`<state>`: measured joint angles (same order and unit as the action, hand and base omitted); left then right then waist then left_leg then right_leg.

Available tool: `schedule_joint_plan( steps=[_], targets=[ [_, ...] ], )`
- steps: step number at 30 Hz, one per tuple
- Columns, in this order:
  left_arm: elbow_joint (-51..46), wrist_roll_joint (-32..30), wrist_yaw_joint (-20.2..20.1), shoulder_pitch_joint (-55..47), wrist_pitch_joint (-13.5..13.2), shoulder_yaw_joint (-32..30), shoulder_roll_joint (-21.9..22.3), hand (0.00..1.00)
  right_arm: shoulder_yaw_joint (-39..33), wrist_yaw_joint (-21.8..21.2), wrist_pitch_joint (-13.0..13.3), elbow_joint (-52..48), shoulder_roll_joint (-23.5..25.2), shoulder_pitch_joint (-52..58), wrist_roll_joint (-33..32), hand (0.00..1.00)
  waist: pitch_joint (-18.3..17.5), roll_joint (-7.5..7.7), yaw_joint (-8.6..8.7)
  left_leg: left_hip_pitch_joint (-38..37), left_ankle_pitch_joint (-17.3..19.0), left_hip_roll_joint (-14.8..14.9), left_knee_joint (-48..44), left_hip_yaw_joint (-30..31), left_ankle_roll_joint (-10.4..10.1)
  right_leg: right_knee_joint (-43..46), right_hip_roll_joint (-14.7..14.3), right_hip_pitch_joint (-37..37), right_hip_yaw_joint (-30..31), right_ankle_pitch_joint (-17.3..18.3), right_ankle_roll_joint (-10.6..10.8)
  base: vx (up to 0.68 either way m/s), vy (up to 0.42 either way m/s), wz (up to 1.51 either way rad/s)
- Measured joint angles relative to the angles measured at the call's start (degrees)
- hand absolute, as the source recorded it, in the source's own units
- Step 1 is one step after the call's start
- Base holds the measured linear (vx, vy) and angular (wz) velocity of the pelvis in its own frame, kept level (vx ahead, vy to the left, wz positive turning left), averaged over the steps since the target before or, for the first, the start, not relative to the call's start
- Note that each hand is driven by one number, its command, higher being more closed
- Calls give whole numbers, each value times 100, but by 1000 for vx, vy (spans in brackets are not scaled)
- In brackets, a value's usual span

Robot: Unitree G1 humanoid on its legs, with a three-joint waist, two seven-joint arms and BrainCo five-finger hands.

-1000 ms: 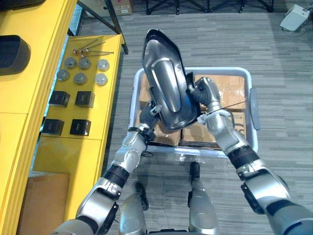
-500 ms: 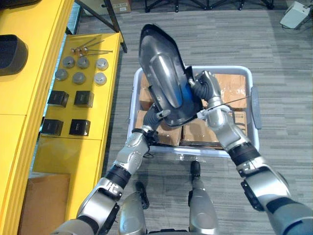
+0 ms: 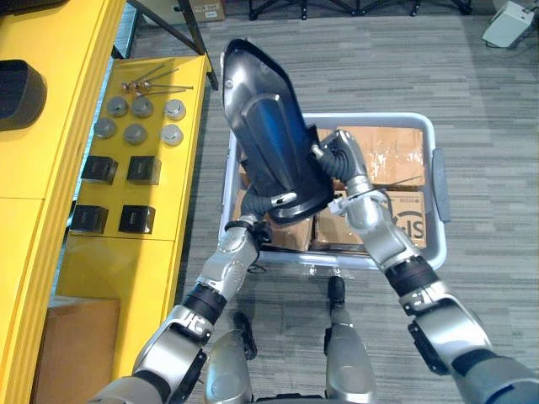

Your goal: Walk over and take plastic housings, then place them on the shelf

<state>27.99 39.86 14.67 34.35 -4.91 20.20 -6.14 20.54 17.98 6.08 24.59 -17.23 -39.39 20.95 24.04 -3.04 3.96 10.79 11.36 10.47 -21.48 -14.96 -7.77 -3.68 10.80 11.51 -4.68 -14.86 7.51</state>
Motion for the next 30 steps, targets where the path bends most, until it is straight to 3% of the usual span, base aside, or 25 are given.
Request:
schedule_joint_plan(
  steps=[4, 8, 10, 15, 22, 23, 27, 28, 30],
  targets=[
    [-63, -28, 638, -1, -163, -244, -10, 100, 111, -49, 11, -383, 69, 337, -5, 100, 18, 30, 5, -46, -2, -1, 42, -3, -3, -84, -4, -73, -10, -11, -2, 0, 0, 0],
    [-64, 15, 1042, -4, -597, -377, -23, 100, 129, -47, 54, -578, 228, 462, -16, 100, 126, 220, 7, -126, -12, -4, 105, -12, -17, -86, -8, -123, -11, -6, -9, 0, 0, 0],
    [-66, 19, 1115, -30, -772, -349, -15, 100, 128, -29, 89, -623, 262, 516, -73, 100, 167, 294, 5, -165, -12, -4, 118, -10, -17, -87, -9, -156, -15, -3, -13, 0, 0, 0],
    [-110, 309, 1102, -258, -1180, -310, 156, 100, 128, 156, 149, -679, 415, 670, -128, 100, 173, 307, -1, -221, -13, -9, 176, -6, -18, -87, -10, -198, -30, 4, -19, 0, 0, 0],
    [-110, 824, 1035, -583, -1400, -126, 437, 100, 131, 350, 254, -841, 435, 1052, -227, 100, 164, 394, -22, -413, -24, -15, 308, 20, -37, -89, -7, -380, -132, 66, -25, -24, -8, 3],
    [-110, 876, 1002, -631, -1404, -113, 437, 100, 150, 358, 259, -840, 442, 1082, -226, 0, 164, 394, -27, -453, -33, -15, 331, 16, -43, -89, -11, -403, -133, 73, -25, 0, 0, 0],
    [-451, 974, 1020, -927, -1477, -171, 533, 100, 333, 446, 313, -898, 483, 1536, -377, 0, 120, 436, -31, -694, -76, -12, 507, 3, -65, -90, -32, -568, -155, 117, -33, 0, 0, 0],
    [-697, 970, 1023, -937, -1633, -289, 524, 100, 334, 475, 313, -880, 523, 1771, -501, 0, 90, 488, -62, -696, -99, -12, 526, 14, -72, -92, -40, -568, -172, 119, -36, 2, -12, 4],
    [-982, 659, 1000, -971, -1679, -283, 398, 100, 476, 514, 391, -859, 613, 2086, -657, 0, 13, 574, -98, -733, -121, -8, 571, 6, -75, -94, -48, -582, -175, 119, -37, 0, 0, 0]
  ],
)
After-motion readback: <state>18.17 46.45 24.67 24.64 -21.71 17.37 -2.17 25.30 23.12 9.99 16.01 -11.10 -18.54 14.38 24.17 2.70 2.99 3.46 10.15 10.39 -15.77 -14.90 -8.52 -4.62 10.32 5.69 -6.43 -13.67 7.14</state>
